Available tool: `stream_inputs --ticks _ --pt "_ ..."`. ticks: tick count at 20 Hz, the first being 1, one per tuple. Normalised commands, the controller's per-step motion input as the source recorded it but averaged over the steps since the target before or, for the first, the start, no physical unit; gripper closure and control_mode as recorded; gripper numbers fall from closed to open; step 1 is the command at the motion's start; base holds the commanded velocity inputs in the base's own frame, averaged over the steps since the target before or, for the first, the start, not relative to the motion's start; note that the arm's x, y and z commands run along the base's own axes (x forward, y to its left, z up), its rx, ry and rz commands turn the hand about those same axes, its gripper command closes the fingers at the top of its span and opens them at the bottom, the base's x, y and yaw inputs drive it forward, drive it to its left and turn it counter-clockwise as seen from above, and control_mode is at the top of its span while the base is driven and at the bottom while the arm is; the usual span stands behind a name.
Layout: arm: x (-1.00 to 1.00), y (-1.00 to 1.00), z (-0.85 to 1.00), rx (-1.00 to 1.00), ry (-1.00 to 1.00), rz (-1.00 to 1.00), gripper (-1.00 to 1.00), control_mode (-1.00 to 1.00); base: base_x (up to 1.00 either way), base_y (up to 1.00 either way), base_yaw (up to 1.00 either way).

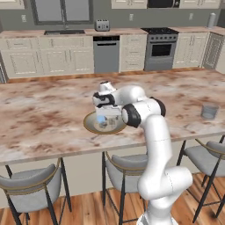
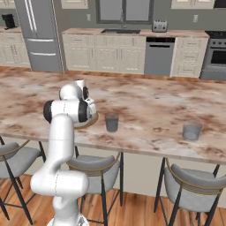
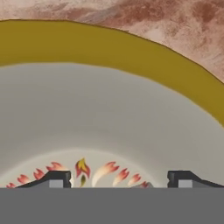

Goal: There are four ice cubes in the ice bowl. Place two ice cubes in each glass of water.

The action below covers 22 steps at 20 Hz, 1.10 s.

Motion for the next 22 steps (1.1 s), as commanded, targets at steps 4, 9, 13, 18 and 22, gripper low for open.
stream_inputs --ticks 4,9,13,18,22 --pt "-0.38 0.42 -0.64 0.0 0.11 0.0 -1.0 -1.0 0.0 0.0 0.0" --pt "-0.55 0.37 -0.57 0.0 0.07 0.0 -1.0 -1.0 0.0 0.0 0.0" --pt "-0.56 0.28 -0.51 0.0 0.04 0.0 -1.0 -1.0 0.0 0.0 0.0" --pt "-0.55 0.14 -0.6 0.0 0.02 0.0 -1.0 -1.0 0.0 0.0 0.0" --pt "-0.15 0.01 -0.57 0.0 0.0 0.0 -1.0 -1.0 0.0 0.0 0.0"
